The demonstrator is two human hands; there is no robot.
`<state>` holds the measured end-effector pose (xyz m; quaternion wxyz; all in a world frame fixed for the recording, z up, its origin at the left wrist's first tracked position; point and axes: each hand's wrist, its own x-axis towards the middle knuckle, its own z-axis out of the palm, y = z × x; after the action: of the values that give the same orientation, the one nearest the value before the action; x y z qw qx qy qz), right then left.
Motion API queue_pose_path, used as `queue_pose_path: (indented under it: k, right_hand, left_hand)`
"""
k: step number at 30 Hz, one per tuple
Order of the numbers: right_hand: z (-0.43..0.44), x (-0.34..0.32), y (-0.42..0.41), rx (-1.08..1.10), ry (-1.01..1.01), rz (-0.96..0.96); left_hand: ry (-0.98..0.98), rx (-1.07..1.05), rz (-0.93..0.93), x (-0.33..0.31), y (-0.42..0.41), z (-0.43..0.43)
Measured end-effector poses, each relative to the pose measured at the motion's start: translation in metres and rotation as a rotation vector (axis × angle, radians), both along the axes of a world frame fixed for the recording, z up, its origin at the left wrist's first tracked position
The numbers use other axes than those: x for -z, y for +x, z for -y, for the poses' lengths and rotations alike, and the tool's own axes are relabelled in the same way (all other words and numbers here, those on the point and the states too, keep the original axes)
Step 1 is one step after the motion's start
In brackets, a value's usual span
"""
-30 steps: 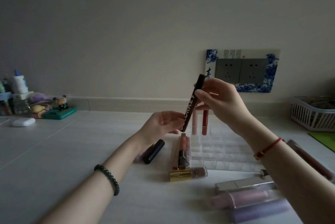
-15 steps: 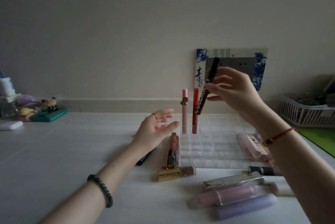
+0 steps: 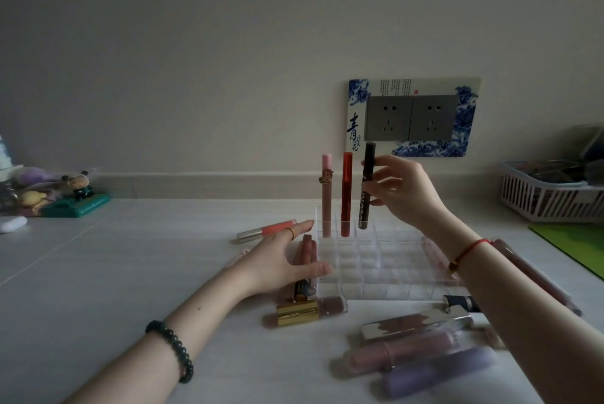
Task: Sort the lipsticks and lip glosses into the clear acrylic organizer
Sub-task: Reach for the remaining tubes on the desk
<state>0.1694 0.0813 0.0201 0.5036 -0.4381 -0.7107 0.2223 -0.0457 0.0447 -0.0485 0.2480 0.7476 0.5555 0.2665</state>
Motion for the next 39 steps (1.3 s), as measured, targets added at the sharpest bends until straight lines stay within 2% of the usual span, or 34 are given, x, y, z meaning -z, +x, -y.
queue_pose_path:
  k: [12,33,39]
  right_hand:
    - [-0.005,0.011,0.0,0.025,-0.039,0.045]
    - [0.006,-0.001,0.01,0.063,-0.055,0.117]
    - [0.044,-0.021,0.033,0.103,0.112,0.111]
  left_hand:
    - [0.013,-0.022,-0.089,-0.001,-0.001,0.0]
    - [0.056,0.028,-0.059,-0.012,0.004,0.008]
    - [0.273,0.0,0.143,-0.021,0.017,0.031]
